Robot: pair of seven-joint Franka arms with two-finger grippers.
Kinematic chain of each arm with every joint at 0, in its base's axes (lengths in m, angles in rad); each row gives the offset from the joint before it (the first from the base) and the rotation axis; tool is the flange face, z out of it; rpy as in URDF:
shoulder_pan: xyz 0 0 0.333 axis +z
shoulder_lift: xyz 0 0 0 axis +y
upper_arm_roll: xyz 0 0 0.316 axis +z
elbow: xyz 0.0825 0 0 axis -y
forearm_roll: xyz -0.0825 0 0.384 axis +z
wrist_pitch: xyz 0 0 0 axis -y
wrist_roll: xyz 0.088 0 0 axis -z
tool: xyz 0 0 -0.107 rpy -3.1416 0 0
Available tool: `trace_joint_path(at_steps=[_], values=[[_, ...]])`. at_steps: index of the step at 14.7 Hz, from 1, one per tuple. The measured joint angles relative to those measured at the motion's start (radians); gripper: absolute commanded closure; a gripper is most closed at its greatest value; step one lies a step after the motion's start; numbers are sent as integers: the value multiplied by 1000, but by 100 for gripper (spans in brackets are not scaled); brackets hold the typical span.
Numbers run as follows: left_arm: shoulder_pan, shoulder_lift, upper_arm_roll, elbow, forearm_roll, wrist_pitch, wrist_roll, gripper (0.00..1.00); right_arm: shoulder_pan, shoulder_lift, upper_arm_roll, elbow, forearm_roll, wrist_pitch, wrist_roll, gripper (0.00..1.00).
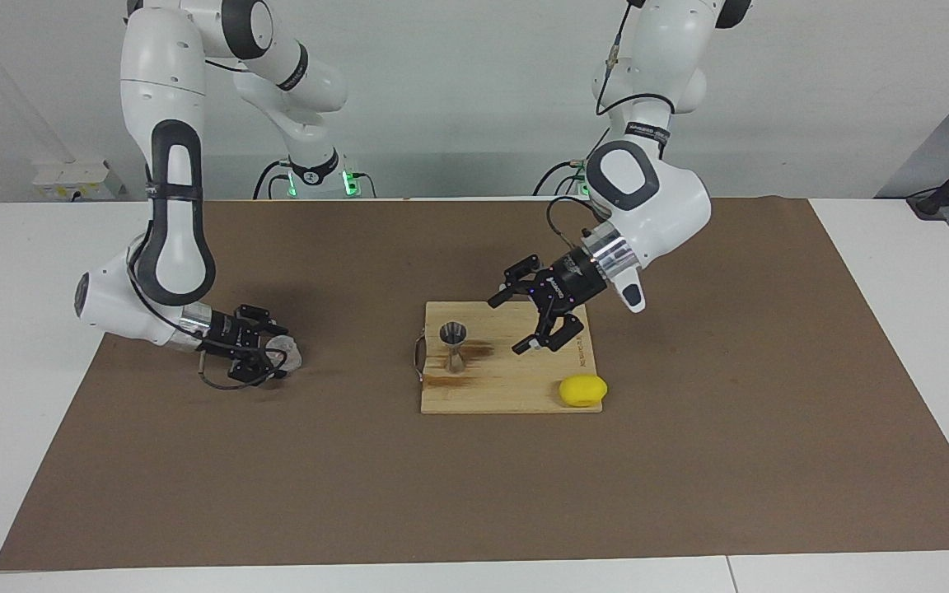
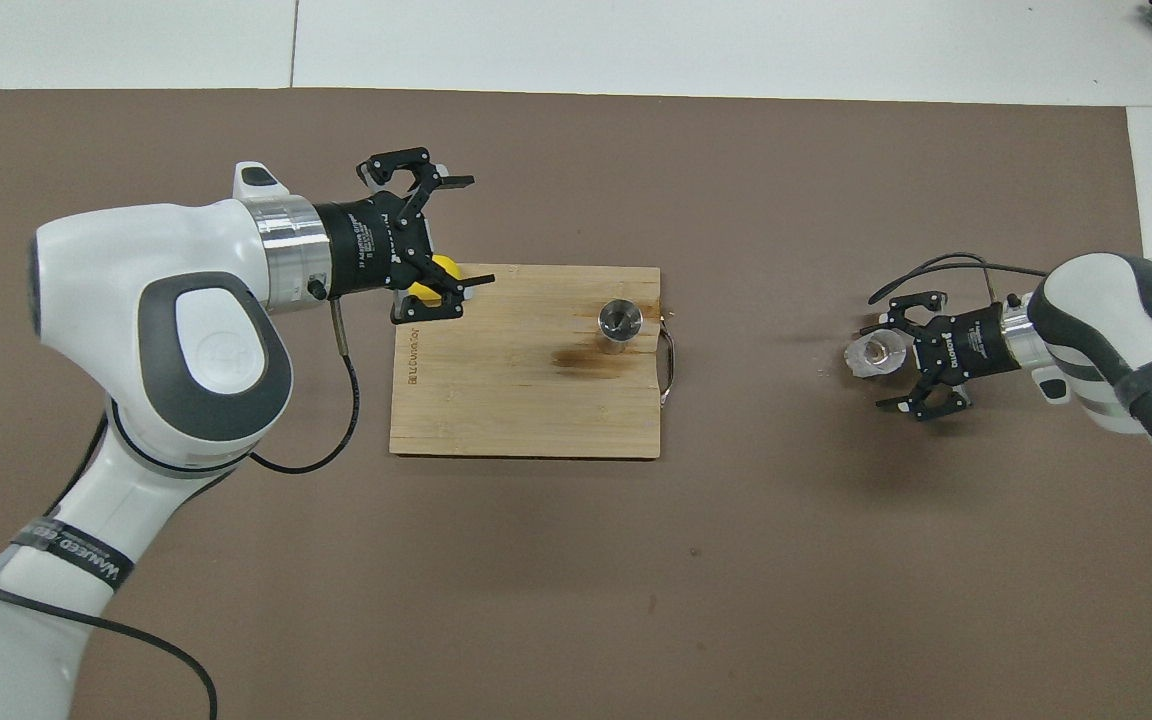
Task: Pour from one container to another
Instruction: 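Retract the left gripper while the right gripper lifts the glass cup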
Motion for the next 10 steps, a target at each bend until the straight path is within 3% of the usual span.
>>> trace_joint_path(at_steps=[3,4,10], values=[[81,-26,2,10,233,-91,1,0,-1,-5,0,1,0,1,0,95],[103,-35,4,16,310,-113,2,0,-1,-9,0,1,1,1,0,100],[198,-128,7,25,752,-226,2,0,-1,-42,-1,8,1,8,34,100]])
